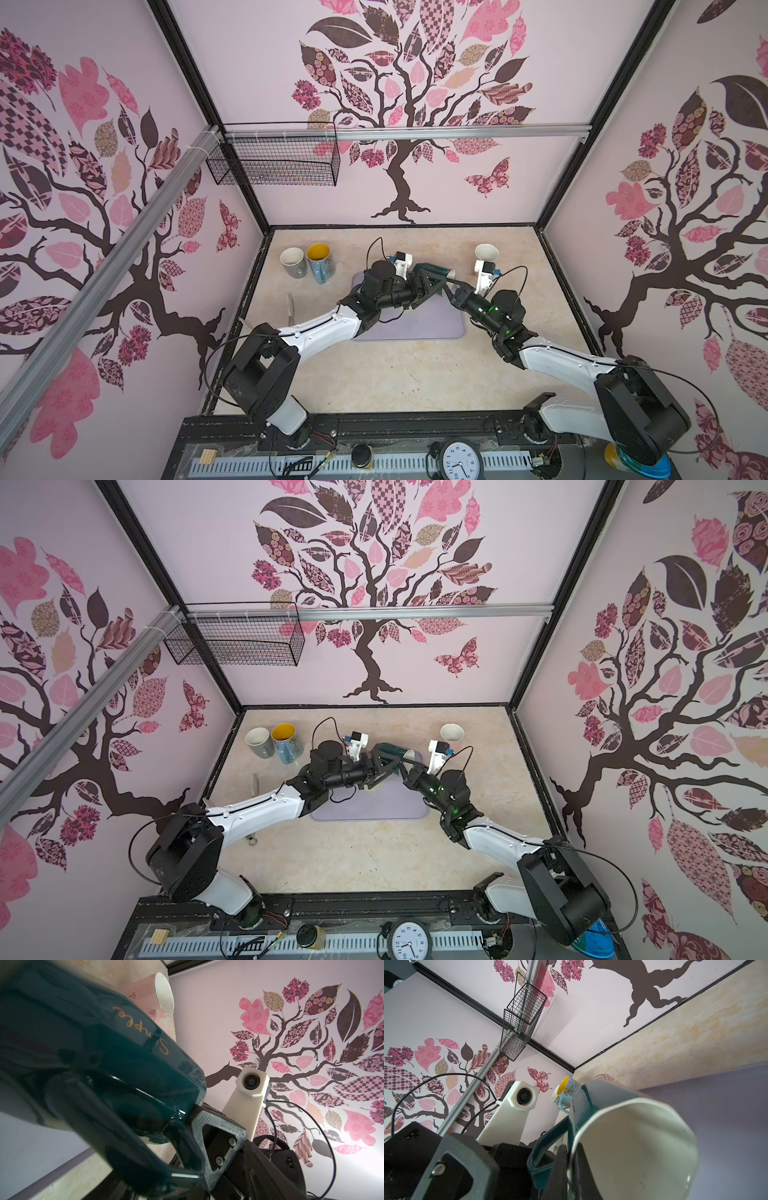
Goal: Turn the mug right side up
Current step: Place the mug at the top-right of the table.
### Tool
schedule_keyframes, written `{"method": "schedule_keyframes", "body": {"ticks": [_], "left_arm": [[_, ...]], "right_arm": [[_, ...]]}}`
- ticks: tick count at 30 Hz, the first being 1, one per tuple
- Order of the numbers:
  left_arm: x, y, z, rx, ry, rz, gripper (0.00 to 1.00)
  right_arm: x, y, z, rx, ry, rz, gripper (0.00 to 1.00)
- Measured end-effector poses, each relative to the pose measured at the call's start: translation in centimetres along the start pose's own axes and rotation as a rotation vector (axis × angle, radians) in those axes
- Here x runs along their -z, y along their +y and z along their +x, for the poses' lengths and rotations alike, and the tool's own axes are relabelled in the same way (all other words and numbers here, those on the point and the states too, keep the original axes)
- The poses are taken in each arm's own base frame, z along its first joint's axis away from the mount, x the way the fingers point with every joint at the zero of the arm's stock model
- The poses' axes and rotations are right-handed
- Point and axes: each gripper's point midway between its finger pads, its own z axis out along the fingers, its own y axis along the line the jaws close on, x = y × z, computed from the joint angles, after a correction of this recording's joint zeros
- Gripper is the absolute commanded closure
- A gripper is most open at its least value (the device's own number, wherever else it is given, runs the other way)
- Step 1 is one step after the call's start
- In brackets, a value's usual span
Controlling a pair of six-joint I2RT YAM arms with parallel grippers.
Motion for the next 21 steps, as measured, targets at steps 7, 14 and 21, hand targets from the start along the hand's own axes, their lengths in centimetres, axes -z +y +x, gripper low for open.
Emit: {"method": "schedule_keyframes", "body": {"ticks": [7, 14, 21], "left_arm": [[0.0, 0.5, 0.0, -0.009, 0.0, -0.02, 0.17], [0.3, 1.5, 0.1, -0.025, -0.008, -0.07, 0.02], [1.5, 0.9, -0.5, -0.086, -0.052, -0.101, 0.02]], "right_arm": [[0.5, -0.9, -0.8, 0.024, -0.022, 0.05, 1.0], [1.5, -0.6, -1.7, 0.08, -0.052, 0.082, 1.0], [1.9, -2.0, -1.6, 0.122, -0.039, 0.169, 1.0]]}}
